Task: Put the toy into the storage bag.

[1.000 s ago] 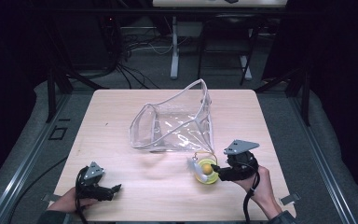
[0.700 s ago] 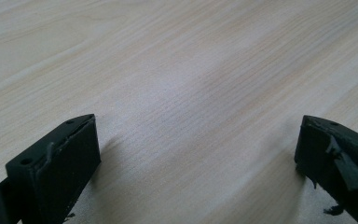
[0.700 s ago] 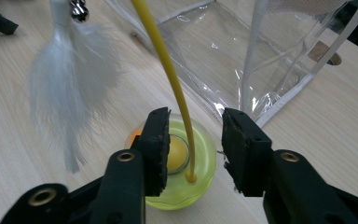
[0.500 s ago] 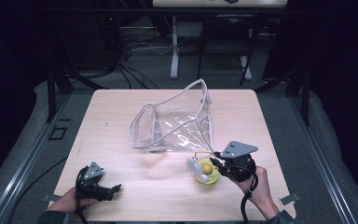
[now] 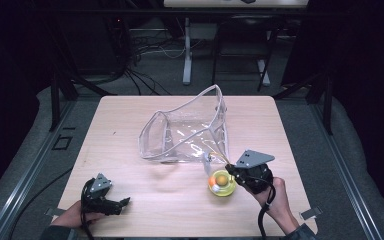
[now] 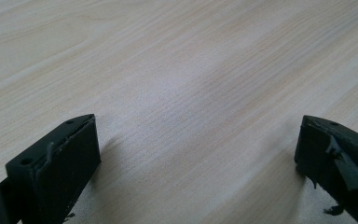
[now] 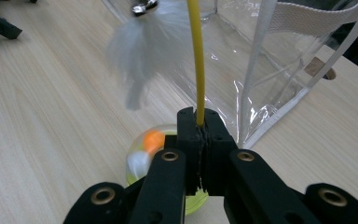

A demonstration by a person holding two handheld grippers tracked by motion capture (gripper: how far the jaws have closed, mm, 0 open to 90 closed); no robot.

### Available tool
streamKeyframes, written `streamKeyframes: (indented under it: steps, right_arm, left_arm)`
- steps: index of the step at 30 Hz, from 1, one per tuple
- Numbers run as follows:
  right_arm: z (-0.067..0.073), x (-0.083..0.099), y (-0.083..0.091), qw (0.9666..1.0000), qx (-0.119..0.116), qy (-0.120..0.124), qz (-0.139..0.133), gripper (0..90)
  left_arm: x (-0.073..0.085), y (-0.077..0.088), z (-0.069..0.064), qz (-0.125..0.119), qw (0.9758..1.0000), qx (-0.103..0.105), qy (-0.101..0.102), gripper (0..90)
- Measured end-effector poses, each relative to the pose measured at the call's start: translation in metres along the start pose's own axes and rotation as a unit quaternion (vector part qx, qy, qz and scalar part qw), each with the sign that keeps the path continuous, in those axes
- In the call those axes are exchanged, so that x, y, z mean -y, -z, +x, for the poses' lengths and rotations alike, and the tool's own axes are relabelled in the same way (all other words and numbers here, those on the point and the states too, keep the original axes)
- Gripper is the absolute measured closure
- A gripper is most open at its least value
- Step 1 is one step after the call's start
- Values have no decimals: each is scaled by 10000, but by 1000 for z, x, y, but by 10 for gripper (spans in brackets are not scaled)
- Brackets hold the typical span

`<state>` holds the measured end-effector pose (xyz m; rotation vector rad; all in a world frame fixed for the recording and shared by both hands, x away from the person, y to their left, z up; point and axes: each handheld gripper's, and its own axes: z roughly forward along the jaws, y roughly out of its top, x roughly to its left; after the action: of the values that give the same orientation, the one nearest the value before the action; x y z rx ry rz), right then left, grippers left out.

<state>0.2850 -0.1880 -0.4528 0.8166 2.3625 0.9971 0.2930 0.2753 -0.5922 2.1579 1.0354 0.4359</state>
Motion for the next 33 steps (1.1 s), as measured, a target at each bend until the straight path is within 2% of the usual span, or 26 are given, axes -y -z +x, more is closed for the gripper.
streamKeyframes:
  steps: [15,25,27,33]
  right_arm:
    - [-4,-12,-5,9997,-120,-22,219,883]
    - [-14,-14,3,9993,-138,-109,342,883]
    - [-19,-14,6,9987,-159,-146,461,883]
    - [-27,-15,10,9982,-108,-197,563,884]
  left_arm:
    - [0,0,0,1,10000,0,1,0]
    - [0,0,0,1,10000,-1,0,0]
    - [0,0,0,3,10000,1,2,0]
    - [0,0,0,3,10000,-1,4,0]
